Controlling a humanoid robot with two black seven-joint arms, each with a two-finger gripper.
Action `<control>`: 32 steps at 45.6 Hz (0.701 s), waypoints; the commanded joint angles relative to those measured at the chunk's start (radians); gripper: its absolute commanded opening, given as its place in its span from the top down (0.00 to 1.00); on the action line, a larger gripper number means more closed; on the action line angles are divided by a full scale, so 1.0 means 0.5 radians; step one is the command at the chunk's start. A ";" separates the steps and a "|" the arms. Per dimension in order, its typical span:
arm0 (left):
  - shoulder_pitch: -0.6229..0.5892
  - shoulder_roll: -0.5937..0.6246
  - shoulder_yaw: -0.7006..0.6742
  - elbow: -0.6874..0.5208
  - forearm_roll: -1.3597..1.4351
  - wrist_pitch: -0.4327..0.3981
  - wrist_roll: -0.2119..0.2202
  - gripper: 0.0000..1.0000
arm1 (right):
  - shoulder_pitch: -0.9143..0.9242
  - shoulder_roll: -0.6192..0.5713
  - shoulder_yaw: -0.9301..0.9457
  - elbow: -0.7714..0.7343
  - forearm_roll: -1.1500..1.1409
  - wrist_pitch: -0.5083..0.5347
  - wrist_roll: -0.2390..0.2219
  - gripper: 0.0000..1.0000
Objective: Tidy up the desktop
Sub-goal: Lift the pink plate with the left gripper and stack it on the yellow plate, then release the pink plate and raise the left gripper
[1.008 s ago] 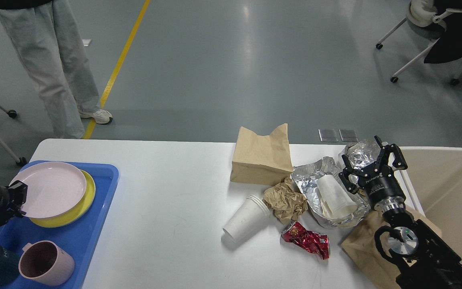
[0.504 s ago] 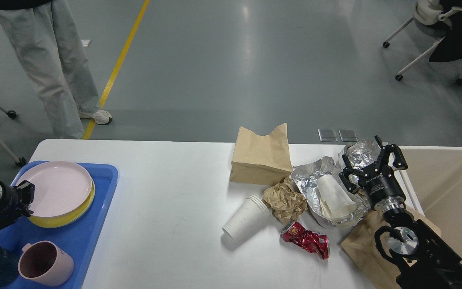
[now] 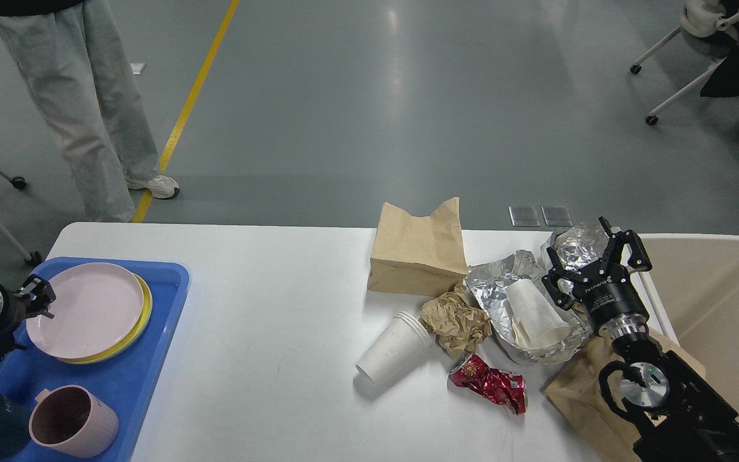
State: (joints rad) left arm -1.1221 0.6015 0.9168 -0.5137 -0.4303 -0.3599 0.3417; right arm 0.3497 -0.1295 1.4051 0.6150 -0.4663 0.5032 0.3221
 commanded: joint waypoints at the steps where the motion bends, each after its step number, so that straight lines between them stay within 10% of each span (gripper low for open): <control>1: -0.014 0.006 -0.094 0.000 0.002 -0.007 0.004 0.07 | 0.000 0.001 0.000 0.000 0.000 0.000 0.000 0.00; 12: -0.017 0.043 -0.765 0.003 0.002 -0.023 -0.027 0.05 | 0.000 -0.002 0.000 0.000 0.000 0.000 0.000 0.00; 27: 0.661 -0.092 -3.084 0.000 0.002 -0.044 -0.036 0.04 | 0.000 0.001 0.000 0.000 0.000 0.000 0.000 0.00; 32: 0.811 -0.224 -3.658 0.003 0.005 -0.038 -0.165 0.04 | 0.000 0.001 0.000 0.000 0.000 0.000 0.000 0.00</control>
State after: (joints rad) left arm -0.8011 0.5544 -0.6092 -0.5131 -0.4295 -0.3815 0.3180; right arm 0.3497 -0.1304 1.4051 0.6151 -0.4662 0.5031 0.3221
